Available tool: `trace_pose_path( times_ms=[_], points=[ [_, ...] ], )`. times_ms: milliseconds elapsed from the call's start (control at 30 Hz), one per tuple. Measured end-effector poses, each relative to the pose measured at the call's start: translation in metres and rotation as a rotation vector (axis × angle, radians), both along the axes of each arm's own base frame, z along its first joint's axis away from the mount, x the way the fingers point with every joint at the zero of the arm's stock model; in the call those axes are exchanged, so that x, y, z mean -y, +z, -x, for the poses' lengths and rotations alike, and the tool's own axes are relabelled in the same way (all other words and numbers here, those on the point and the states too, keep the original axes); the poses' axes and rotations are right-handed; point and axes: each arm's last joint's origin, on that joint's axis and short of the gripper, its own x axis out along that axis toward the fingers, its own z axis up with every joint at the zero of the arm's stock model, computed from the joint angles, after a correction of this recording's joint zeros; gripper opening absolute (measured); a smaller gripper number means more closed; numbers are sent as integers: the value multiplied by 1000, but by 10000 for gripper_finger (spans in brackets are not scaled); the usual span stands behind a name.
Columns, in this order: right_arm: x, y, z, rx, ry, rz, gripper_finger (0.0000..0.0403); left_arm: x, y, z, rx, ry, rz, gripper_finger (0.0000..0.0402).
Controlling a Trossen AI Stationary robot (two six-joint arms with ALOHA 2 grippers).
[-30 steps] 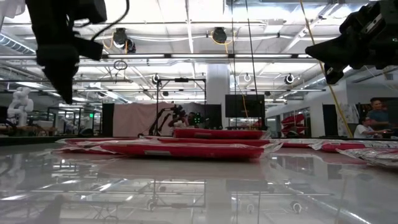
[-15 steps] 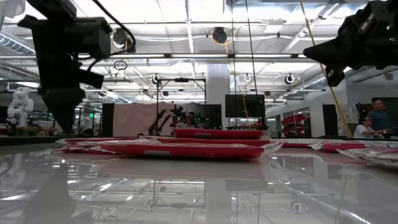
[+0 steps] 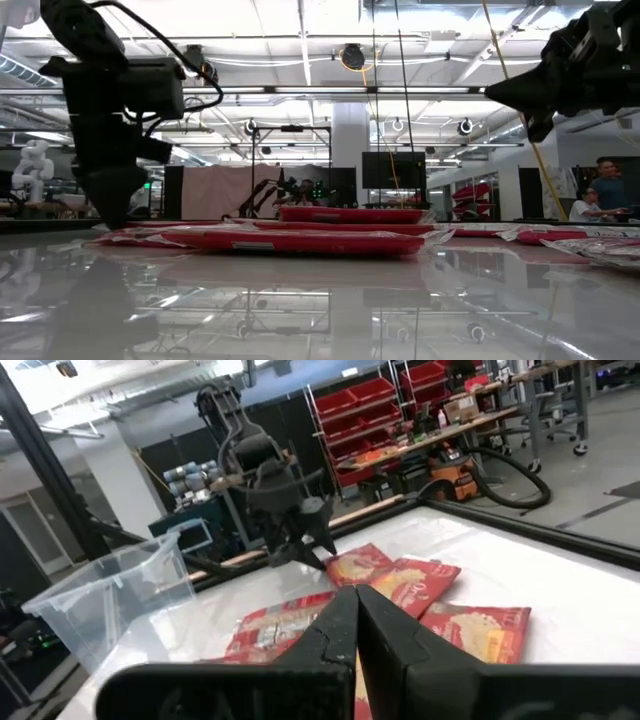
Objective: Sort popcorn bags into baskets
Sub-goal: Put the popcorn bag into the transparent bin
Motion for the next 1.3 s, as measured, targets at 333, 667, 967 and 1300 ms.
trace_pose_path(
  times_ms=[333, 667, 967, 1300],
  points=[
    [0, -6, -6, -51, 7, -97, 0, -3, -3, -5, 57, -46, 26, 76],
    [-5, 9, -20, 109, 21, -163, 0, -1, 7, -8, 35, -113, -62, 4],
    [-11, 4, -63, -165, -120, -165, 0, 23, 50, -23, 141, -267, -308, 2],
    [-22, 20, -179, -391, -57, 88, 3, 45, 85, -42, 268, -338, -612, 1]
  ],
)
